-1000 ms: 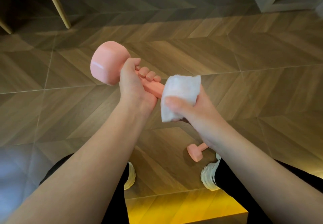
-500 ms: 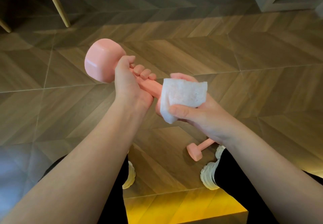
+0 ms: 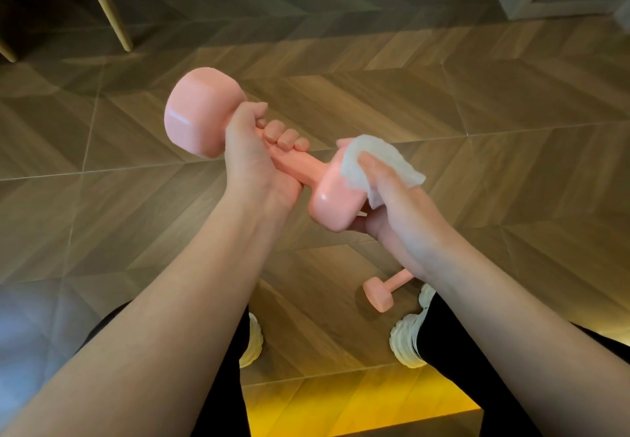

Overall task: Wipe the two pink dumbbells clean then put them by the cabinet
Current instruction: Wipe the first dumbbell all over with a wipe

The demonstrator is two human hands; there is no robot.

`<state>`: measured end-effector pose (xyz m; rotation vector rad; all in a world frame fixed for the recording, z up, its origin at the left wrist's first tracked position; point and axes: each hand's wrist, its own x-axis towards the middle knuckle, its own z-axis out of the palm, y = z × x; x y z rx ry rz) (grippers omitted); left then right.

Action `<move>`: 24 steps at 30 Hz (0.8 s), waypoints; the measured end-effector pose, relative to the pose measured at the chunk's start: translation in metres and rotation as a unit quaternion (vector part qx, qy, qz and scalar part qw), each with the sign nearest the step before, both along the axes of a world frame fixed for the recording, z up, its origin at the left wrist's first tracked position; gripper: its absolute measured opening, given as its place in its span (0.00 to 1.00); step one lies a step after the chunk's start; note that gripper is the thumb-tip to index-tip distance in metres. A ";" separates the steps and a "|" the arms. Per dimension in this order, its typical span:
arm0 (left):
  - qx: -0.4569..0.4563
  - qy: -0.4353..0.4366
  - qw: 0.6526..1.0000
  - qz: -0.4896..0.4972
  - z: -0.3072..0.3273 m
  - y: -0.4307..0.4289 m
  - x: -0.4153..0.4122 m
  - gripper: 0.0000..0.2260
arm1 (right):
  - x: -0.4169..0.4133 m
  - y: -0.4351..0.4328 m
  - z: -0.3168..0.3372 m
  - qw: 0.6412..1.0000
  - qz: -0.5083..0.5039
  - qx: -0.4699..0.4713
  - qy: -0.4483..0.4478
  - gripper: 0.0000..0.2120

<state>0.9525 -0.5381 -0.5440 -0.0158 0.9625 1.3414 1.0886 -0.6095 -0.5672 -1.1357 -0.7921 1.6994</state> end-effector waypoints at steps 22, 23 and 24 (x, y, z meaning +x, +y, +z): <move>0.070 0.014 0.997 -0.027 0.003 -0.005 0.001 0.16 | -0.005 -0.001 0.001 0.999 0.026 -0.027 0.023 0.12; 0.074 0.010 0.997 -0.029 0.003 -0.005 0.000 0.17 | -0.004 -0.001 0.001 0.999 0.023 -0.030 0.035 0.13; 0.076 0.003 0.997 -0.029 0.004 -0.004 0.000 0.16 | -0.001 0.000 0.002 0.998 0.028 -0.031 0.051 0.14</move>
